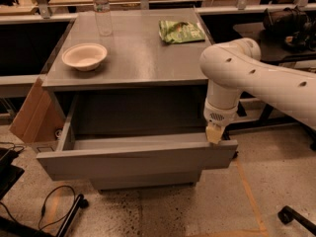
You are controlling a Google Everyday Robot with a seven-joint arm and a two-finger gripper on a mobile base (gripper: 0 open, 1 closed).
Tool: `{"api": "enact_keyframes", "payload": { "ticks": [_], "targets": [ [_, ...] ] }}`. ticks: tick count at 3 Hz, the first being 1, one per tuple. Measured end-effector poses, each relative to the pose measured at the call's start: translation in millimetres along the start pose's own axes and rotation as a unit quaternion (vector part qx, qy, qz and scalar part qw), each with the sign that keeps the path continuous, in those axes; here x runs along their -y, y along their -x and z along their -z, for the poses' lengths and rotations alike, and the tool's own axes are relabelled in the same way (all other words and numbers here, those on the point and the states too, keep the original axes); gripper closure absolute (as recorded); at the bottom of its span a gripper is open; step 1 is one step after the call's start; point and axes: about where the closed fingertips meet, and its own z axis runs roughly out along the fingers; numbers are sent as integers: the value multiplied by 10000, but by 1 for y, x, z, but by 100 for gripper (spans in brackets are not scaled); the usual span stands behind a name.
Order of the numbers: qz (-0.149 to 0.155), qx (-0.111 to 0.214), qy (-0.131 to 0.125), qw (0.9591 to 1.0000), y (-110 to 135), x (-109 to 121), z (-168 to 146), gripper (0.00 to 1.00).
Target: Open top drawer
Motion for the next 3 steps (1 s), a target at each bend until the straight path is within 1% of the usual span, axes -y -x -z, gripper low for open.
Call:
{"api": "enact_keyframes", "payload": {
  "ticks": [1,2,3],
  "targets": [
    [-528,111,511,9972,-25,-44,12,100],
    [-590,160,604,9963,-25,-50,13,100],
    [-299,149,463,9984,-15,-45,12,100]
  ]
}}
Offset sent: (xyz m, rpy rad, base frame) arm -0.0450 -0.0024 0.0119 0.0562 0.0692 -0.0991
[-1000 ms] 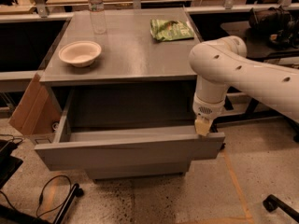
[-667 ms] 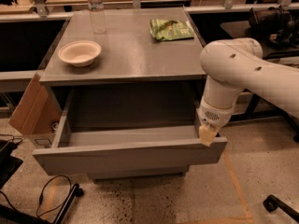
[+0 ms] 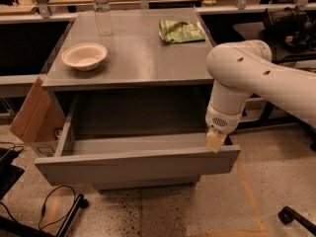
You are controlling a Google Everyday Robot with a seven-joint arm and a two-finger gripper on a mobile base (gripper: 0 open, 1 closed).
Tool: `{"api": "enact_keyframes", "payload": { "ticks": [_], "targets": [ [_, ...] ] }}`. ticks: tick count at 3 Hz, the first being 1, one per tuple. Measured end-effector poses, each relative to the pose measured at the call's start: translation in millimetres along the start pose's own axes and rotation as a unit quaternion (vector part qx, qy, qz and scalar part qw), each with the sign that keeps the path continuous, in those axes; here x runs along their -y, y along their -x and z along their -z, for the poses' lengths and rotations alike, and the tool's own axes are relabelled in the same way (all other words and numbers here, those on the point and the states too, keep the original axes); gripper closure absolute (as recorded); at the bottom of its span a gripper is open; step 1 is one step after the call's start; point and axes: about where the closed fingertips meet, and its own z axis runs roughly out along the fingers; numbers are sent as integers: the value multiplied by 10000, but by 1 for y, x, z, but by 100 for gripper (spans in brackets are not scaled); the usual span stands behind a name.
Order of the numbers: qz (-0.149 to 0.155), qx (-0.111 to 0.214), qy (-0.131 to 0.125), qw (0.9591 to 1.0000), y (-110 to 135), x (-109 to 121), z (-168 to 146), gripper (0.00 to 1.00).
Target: Open top drawer
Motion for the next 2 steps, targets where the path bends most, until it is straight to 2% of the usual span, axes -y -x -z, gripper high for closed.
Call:
{"api": "enact_keyframes", "payload": {
  "ticks": [1,2],
  "targets": [
    [714,51,-186,9973,27,13,-7,100],
    [1349,267,-268,9901,52,22,-21,100]
  ]
}}
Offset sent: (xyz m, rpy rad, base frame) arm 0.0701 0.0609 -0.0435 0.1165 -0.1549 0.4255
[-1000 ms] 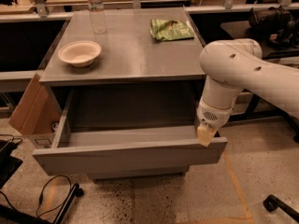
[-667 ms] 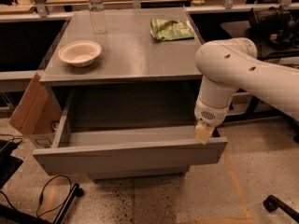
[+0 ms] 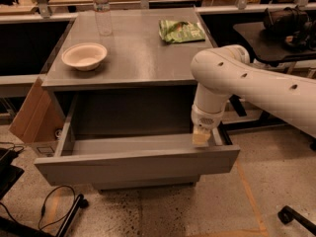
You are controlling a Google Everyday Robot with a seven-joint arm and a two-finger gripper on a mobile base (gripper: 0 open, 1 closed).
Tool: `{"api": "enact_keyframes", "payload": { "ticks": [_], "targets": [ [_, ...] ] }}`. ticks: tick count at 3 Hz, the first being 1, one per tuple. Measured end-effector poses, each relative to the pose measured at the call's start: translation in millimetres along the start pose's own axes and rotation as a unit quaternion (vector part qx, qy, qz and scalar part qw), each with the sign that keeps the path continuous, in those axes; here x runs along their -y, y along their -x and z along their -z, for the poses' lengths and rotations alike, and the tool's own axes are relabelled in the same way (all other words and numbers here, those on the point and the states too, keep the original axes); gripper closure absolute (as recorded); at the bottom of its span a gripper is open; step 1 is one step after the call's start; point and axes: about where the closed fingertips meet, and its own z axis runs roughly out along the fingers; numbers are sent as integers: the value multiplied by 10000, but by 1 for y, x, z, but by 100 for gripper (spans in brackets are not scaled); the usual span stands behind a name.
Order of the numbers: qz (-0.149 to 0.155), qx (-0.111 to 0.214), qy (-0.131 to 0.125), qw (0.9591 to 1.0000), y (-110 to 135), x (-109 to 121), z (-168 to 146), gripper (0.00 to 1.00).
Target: Open top drawer
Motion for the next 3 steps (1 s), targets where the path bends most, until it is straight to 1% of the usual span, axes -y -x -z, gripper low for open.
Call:
{"api": "enact_keyframes", "payload": {
  "ticks": [1,2,3],
  "targets": [
    [535,251,-190,9981,11,18,-48,100],
    [535,251,-190,9981,11,18,-48,100],
    [400,277,-84,9988,7,8,-52,100]
  ]
}}
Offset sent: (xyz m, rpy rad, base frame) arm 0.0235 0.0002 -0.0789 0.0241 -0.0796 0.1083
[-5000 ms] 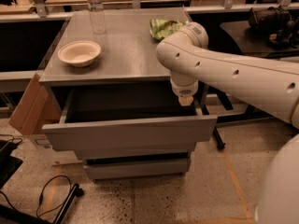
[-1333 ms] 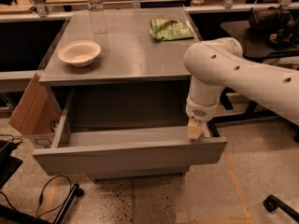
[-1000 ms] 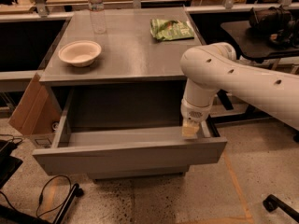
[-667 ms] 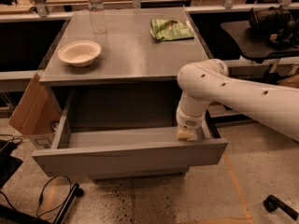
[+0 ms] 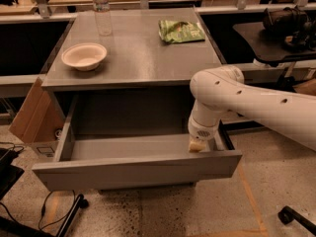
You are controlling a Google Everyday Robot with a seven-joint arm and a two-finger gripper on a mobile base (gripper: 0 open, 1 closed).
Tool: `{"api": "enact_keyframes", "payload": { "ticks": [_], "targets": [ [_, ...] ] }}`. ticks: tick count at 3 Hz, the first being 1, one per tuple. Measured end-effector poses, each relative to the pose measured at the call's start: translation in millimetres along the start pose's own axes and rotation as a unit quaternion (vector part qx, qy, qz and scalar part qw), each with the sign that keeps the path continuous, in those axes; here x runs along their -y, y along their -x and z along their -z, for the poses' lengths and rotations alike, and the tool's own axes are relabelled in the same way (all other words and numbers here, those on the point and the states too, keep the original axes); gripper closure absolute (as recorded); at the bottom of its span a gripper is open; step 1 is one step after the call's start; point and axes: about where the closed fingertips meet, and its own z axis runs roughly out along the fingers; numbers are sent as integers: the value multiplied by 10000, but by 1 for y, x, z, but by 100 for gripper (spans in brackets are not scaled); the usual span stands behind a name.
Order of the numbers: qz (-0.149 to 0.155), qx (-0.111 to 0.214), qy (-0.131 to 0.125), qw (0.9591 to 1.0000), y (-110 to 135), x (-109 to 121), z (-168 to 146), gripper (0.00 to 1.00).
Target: Open top drawer
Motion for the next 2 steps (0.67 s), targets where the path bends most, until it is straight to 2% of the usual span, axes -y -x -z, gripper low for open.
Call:
{"api": "enact_keyframes", "payload": {
  "ticks": [1,2],
  "targets": [
    [-457,246,155,9985,-1,-40,7,100],
    [-457,246,155,9985,-1,-40,7,100]
  ]
}}
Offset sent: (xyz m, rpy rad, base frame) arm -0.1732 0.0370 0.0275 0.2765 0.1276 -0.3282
